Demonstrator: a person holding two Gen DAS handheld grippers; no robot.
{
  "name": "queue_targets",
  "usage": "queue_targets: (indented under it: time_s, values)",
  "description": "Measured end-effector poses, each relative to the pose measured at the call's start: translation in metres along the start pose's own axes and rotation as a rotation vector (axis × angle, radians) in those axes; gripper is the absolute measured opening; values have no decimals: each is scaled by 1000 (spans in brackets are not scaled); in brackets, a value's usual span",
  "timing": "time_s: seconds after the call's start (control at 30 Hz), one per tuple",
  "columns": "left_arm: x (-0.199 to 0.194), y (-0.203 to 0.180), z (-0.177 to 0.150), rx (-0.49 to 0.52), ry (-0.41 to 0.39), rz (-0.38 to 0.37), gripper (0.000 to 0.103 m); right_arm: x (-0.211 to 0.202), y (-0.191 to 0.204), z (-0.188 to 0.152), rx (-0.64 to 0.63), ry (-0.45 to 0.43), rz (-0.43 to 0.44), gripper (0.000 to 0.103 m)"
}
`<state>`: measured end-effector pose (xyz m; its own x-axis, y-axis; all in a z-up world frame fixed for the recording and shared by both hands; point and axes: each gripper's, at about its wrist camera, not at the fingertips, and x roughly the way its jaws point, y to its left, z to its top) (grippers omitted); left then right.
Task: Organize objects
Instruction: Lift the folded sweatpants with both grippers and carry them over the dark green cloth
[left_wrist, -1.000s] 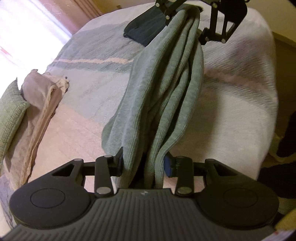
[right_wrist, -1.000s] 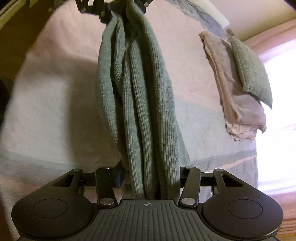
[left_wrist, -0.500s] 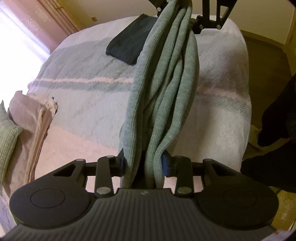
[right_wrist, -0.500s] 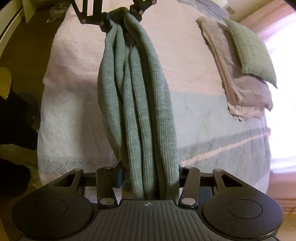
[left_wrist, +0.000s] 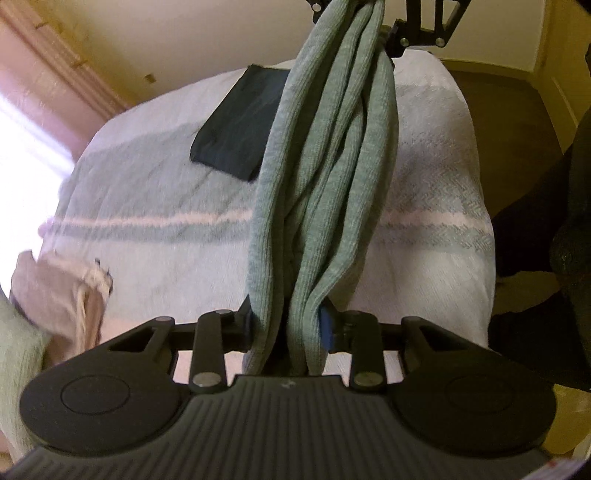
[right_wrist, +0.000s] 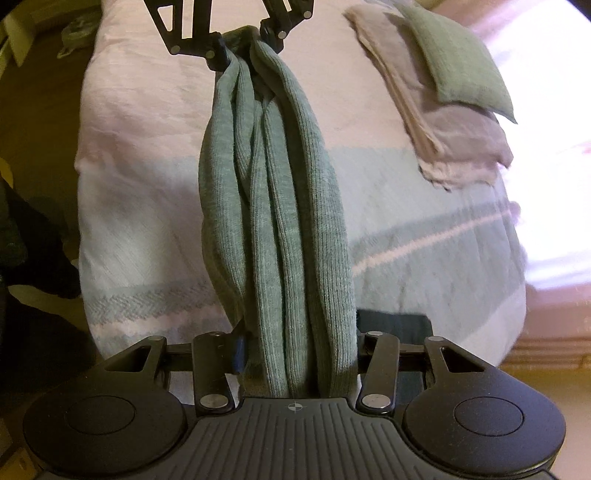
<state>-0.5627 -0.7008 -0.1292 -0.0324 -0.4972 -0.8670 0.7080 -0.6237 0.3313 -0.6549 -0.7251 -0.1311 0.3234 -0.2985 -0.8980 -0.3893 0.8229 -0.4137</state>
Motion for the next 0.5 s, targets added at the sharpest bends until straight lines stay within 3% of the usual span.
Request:
queue_targets:
  time_s: [0.23, 0.5]
  values:
    - [22, 23, 64, 49, -35, 7, 29, -12, -35, -49, 59, 19, -39, 44]
    - [75, 84, 170, 53, -59, 63, 28, -4, -122, -126, 90, 25, -107, 44]
